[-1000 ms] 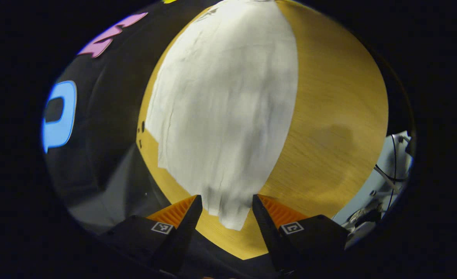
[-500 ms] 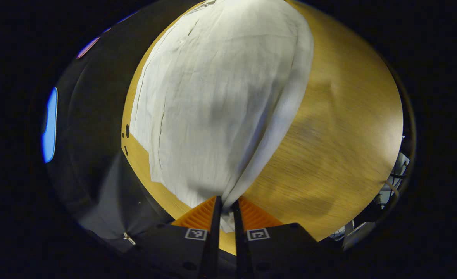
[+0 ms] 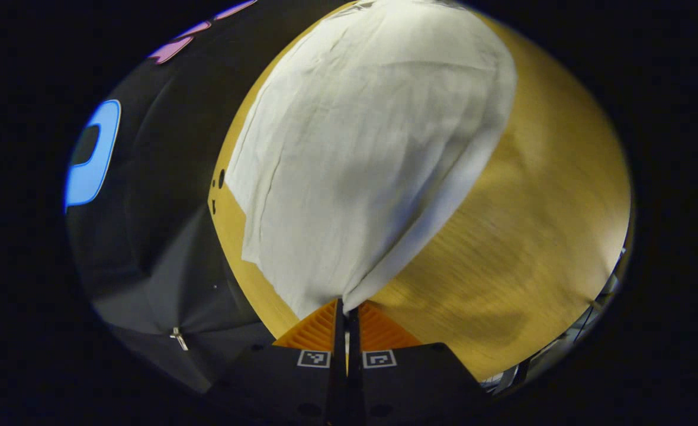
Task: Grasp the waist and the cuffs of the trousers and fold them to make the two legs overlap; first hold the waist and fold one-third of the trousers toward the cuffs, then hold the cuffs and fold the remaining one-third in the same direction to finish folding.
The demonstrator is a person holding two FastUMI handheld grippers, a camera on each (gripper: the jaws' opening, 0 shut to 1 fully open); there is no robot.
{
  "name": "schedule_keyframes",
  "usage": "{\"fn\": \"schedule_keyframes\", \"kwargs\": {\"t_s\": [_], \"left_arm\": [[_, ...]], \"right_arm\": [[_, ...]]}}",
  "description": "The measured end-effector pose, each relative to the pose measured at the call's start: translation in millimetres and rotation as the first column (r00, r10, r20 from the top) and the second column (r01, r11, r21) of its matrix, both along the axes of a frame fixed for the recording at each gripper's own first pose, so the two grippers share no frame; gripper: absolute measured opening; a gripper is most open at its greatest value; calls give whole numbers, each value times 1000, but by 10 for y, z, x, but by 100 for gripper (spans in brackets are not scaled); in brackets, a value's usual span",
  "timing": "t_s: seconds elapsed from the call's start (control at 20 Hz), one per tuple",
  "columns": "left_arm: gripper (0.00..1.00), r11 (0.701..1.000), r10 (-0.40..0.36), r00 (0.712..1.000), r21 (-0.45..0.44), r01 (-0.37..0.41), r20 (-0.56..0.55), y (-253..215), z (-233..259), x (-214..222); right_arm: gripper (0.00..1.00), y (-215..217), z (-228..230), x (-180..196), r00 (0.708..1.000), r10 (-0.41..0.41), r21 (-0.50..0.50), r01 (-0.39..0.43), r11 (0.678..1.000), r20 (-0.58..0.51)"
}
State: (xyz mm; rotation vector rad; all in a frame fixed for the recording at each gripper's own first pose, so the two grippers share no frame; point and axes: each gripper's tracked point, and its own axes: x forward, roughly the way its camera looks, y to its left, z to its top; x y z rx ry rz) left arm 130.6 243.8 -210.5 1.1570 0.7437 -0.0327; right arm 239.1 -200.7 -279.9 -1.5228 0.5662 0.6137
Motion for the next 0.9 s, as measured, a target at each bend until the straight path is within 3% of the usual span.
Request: {"fn": "schedule_keyframes", "kwargs": {"t_s": [0.2, 0.4, 0.55, 0.75, 0.9], "left_arm": [[5, 988, 106, 976, -129, -82, 189, -34, 388, 69], [5, 969, 177, 935, -219, -112, 306, -106, 829, 85], [5, 951, 224, 905, -283, -123, 362, -66, 1165, 213], [5, 929, 270, 870, -350, -122, 413, -12, 1550, 567], [5, 900, 312, 846, -420, -117, 433, -29, 1816, 930]], "right_arm": [[5, -17, 265, 39, 993, -104, 119, 98, 988, 48], [5, 53, 726, 217, 978, -159, 222, 127, 967, 134], [5, 140, 1068, 411, 955, -257, 349, 191, 917, 151], [5, 170, 1467, 803, 910, -396, 506, 285, 814, 125], [5, 192, 1672, 1175, 890, -444, 577, 308, 757, 107]]}}
